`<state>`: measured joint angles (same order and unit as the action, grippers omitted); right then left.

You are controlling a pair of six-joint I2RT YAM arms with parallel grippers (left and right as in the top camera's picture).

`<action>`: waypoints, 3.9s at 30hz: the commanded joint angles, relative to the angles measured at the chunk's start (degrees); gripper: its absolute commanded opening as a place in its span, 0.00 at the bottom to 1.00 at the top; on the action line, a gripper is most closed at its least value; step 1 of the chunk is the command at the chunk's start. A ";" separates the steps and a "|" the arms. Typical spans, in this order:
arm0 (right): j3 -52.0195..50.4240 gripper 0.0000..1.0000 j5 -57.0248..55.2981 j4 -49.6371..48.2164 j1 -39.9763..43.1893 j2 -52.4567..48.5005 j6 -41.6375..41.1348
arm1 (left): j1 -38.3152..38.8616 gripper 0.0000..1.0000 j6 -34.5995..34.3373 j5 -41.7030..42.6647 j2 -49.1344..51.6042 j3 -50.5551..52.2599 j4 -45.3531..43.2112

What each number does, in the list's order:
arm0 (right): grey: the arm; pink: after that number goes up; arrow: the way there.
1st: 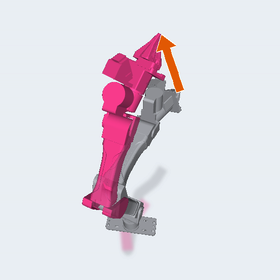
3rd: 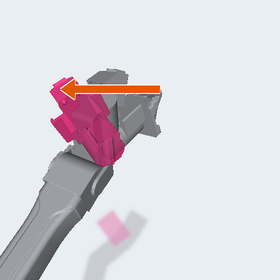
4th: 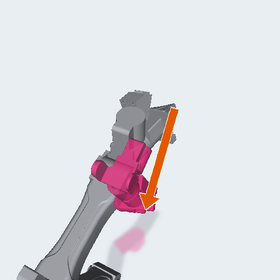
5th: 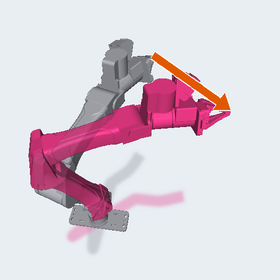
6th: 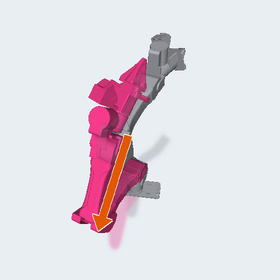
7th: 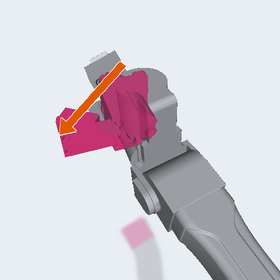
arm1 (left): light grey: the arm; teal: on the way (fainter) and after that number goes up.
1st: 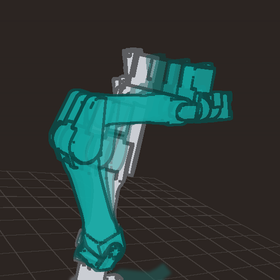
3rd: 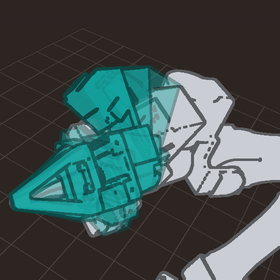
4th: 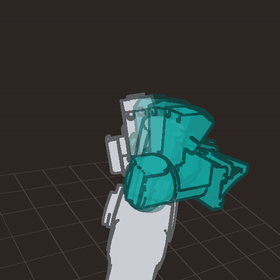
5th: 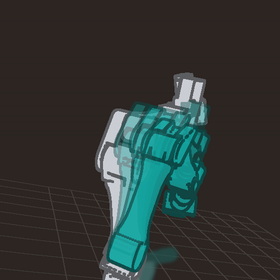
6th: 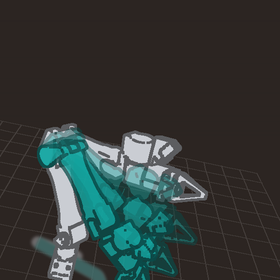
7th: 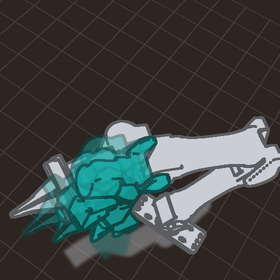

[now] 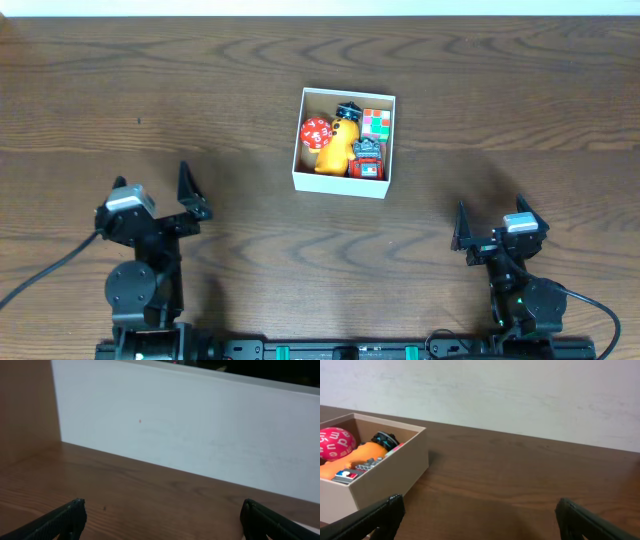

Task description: Pack container

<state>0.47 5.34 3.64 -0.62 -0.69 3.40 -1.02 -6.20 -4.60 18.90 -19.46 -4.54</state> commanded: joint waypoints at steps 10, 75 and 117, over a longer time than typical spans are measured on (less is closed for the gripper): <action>-0.11 0.99 -0.39 0.24 -0.52 0.39 0.52 | 0.09 0.98 -0.33 2.10 -11.23 8.41 -2.16; -0.11 0.99 -0.39 0.24 -0.52 0.39 0.52 | 0.09 0.98 7.89 8.48 -18.67 19.23 8.33; -0.11 0.99 -0.39 0.26 -0.52 0.39 0.50 | 0.09 0.98 7.91 8.48 -18.67 19.23 8.33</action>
<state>0.47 5.32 3.64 -0.62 -0.69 3.40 -1.02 0.54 3.27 0.58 -0.69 1.10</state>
